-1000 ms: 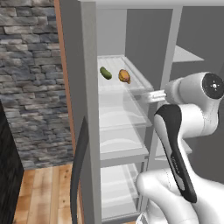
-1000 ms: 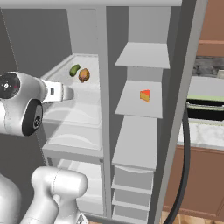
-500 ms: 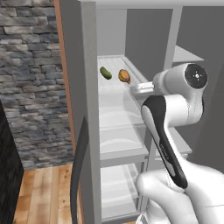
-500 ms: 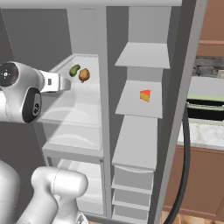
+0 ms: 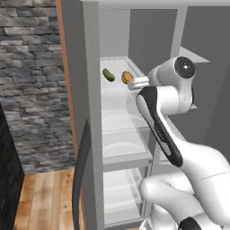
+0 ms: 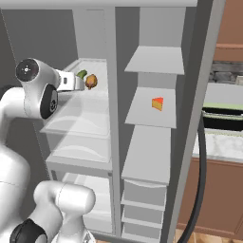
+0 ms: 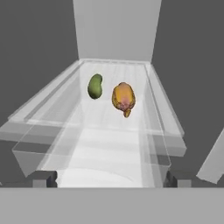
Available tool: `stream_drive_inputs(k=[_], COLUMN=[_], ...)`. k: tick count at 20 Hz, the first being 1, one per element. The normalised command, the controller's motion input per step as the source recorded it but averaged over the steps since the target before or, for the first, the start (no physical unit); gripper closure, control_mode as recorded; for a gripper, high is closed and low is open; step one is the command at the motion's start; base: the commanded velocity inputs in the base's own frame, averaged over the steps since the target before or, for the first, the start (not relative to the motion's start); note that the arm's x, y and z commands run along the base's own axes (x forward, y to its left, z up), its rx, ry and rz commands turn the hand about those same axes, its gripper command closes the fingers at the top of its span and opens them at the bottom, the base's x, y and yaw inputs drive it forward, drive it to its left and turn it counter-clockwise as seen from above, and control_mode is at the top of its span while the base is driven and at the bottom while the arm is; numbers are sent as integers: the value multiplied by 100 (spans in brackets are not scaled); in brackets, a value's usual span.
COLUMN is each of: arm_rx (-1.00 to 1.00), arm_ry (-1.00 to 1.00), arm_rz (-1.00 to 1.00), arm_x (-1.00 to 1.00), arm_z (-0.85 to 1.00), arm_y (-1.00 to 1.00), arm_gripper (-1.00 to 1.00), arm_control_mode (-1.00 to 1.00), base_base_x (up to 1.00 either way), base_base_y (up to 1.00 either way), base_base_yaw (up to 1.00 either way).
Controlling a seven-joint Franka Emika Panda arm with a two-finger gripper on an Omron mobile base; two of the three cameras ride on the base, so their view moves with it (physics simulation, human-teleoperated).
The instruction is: There's a chicken drumstick in the fridge that needs to be moved to the freezer for freezing. Pick up the chicken drumstick from the fridge, place it on any shelf in the freezer, and close the fridge and freezer doors when done.
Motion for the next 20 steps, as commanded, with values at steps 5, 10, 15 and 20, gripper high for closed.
stream_drive_inputs(k=[5, 10, 15, 20], arm_rx=[0, 0, 0, 0], arm_ry=[16, 3, 0, 0], arm_rz=[0, 0, 0, 0], arm_x=[60, 56, 46, 40], arm_z=[-5, -13, -21, -23], arm_y=[0, 0, 0, 0], arm_gripper=[-100, -100, -100, -100], arm_control_mode=[-100, -100, -100, -100], base_base_x=[0, 0, 0, 0], base_base_y=[0, 0, 0, 0], base_base_yaw=[0, 0, 0, 0])
